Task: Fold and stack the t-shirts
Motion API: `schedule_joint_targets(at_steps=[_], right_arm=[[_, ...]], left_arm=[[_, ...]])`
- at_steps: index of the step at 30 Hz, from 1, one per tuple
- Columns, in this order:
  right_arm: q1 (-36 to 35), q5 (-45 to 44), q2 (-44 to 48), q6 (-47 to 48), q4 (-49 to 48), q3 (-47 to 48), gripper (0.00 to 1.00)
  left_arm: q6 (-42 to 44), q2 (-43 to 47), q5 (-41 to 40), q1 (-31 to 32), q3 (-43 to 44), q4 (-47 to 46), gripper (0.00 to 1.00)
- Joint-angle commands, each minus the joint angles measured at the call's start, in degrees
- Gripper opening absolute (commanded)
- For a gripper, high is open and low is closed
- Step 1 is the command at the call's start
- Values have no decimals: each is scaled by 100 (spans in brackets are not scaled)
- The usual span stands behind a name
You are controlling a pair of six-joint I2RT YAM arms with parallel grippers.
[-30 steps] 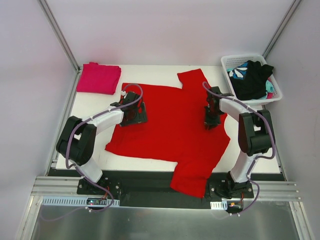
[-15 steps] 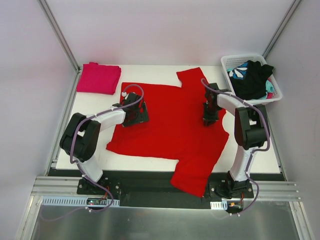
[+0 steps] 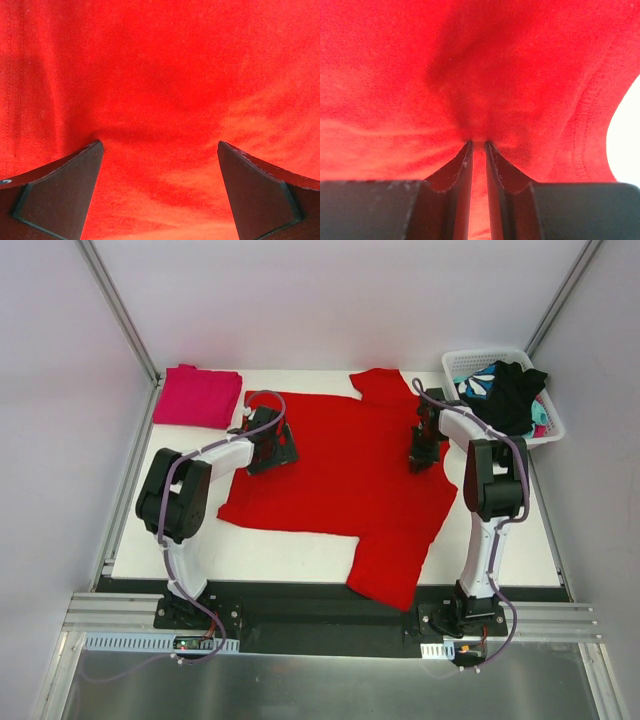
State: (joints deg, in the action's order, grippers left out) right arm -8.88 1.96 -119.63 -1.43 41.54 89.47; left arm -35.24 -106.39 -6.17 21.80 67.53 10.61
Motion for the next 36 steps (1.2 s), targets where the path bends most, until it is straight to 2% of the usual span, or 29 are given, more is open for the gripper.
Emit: schedule_joint_targets(at_steps=[1, 8, 12, 19, 26, 30, 36], right_arm=[[71, 85, -306, 20, 205, 509, 19], [45, 147, -350, 38, 399, 817, 19], [-52, 86, -61, 47, 434, 642, 19], [-298, -160, 1159, -41, 522, 54, 22], [-561, -46, 2777, -523, 276, -1755, 23], [-702, 6, 4285, -1104, -172, -3369, 25], [-1177, 15, 5695, -1991, -234, -4551, 26]], left_arm=[[44, -409, 195, -124, 392, 125, 99], [-35, -392, 327, -124, 455, 160, 99], [0, 29, 310, -89, 209, 152, 99], [185, 891, 257, -45, -99, 432, 99], [-70, 1953, 99, 350, -835, 1153, 99], [-351, 2482, -51, 614, -1504, 1277, 99], [-632, 3018, -156, 1027, -2112, 1558, 99]])
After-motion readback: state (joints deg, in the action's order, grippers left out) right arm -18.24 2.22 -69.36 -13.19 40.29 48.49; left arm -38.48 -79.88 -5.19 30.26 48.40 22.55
